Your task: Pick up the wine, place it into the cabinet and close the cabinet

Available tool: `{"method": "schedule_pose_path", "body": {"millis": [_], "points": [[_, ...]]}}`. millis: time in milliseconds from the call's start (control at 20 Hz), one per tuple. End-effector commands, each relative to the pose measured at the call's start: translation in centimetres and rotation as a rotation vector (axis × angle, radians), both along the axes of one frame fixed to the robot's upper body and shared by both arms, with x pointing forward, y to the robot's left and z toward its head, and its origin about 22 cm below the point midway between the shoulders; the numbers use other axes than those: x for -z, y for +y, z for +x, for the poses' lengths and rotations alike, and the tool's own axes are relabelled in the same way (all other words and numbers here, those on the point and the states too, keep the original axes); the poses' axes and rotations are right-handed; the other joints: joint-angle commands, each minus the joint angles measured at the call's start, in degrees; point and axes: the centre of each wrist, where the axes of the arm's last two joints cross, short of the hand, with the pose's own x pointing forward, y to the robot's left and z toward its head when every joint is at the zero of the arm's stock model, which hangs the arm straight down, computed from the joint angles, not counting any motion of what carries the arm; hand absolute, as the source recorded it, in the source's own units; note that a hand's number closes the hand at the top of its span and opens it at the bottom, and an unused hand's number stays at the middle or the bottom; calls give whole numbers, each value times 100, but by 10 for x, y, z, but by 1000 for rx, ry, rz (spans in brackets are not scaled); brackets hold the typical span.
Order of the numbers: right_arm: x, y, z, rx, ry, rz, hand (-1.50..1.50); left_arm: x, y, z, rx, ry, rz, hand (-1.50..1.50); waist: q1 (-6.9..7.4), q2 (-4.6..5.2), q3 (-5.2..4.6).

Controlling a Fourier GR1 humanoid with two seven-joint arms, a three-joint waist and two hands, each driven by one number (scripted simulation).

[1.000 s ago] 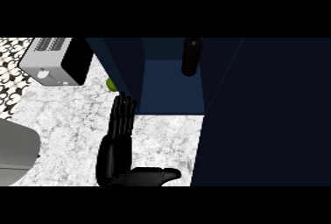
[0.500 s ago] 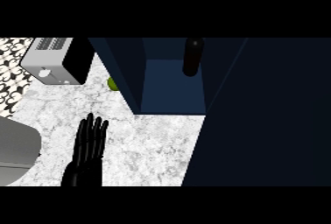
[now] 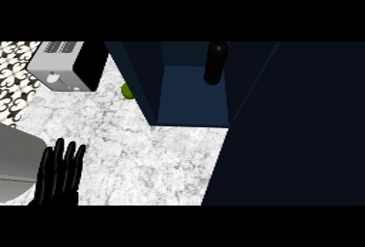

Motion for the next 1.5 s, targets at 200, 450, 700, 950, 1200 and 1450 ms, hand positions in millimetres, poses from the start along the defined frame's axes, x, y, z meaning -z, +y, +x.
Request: {"method": "schedule_pose_path", "body": {"millis": [200,450,700,950,1200,1450], "points": [[-19,43,-10,-187,19,132,150,-13,34,-11,15,-4,-6,-150,194,1,-13],[-25,73,4,-166,23,150,150,-16,57,-16,31,2,-19,-150,253,10,-17],[-23,114,26,-121,-3,113,150,-20,85,-16,38,-2,-15,-150,247,35,-10],[-41,143,56,-89,15,108,150,-41,104,-12,59,-25,-6,-150,322,49,5],[-61,180,99,-64,17,77,150,-47,120,-7,65,-57,-9,-150,386,81,9],[-85,212,140,-32,8,54,150,-51,131,-7,73,-48,-25,-150,403,104,15]]}}
